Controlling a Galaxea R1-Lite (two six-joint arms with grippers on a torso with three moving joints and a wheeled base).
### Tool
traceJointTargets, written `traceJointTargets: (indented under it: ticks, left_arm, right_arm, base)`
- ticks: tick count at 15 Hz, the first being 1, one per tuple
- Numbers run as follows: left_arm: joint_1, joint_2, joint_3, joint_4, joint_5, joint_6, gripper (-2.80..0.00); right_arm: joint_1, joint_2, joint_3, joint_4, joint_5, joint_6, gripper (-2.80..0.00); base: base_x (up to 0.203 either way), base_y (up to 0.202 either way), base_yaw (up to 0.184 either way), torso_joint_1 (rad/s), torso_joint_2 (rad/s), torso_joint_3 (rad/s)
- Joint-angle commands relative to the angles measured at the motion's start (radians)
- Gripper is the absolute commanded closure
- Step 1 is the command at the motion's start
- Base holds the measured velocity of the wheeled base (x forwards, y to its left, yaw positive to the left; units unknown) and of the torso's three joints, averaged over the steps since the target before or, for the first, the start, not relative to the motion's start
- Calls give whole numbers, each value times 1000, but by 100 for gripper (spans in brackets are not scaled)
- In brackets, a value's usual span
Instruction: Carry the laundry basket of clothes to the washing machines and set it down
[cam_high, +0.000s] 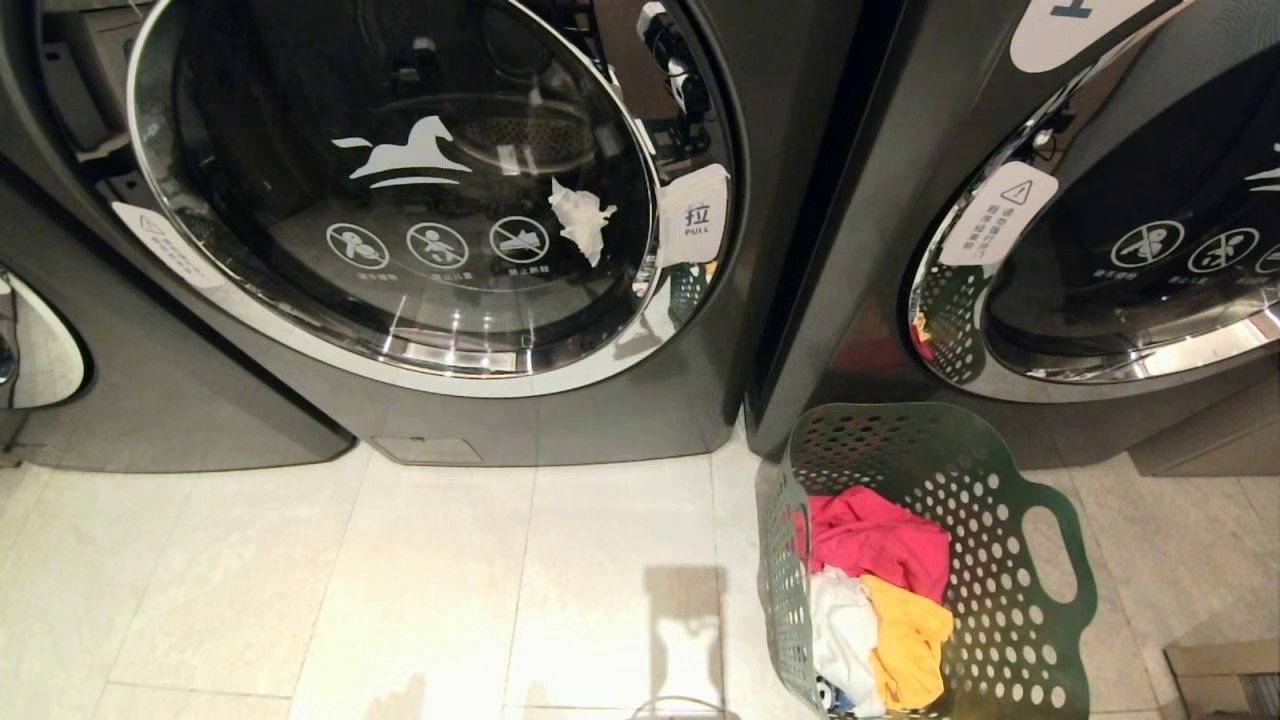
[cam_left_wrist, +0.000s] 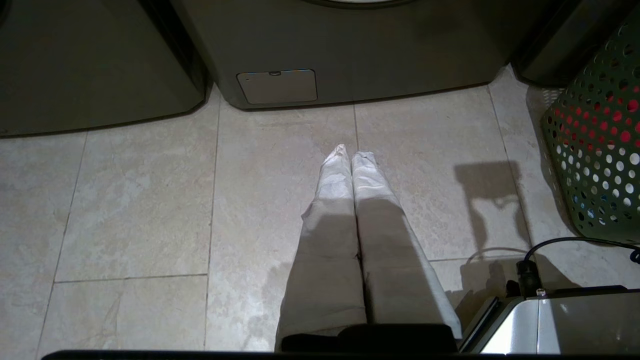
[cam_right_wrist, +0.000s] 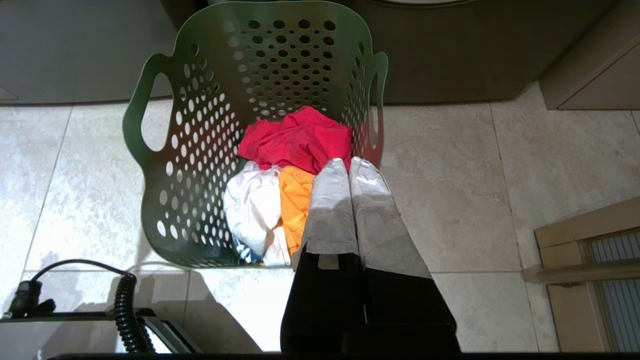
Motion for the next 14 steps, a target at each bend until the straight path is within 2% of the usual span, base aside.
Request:
traceJointTargets:
  ticks: [1,14]
  left_arm:
    - [0,1,0,0,0,0,0]
    - [0,1,0,0,0,0,0]
  right_arm:
    - [0,0,0,0,0,-3,0]
    - [0,0,0,0,0,-2,0]
  base:
    - [0,0,0,0,0,0]
    - [0,0,0,0,0,0]
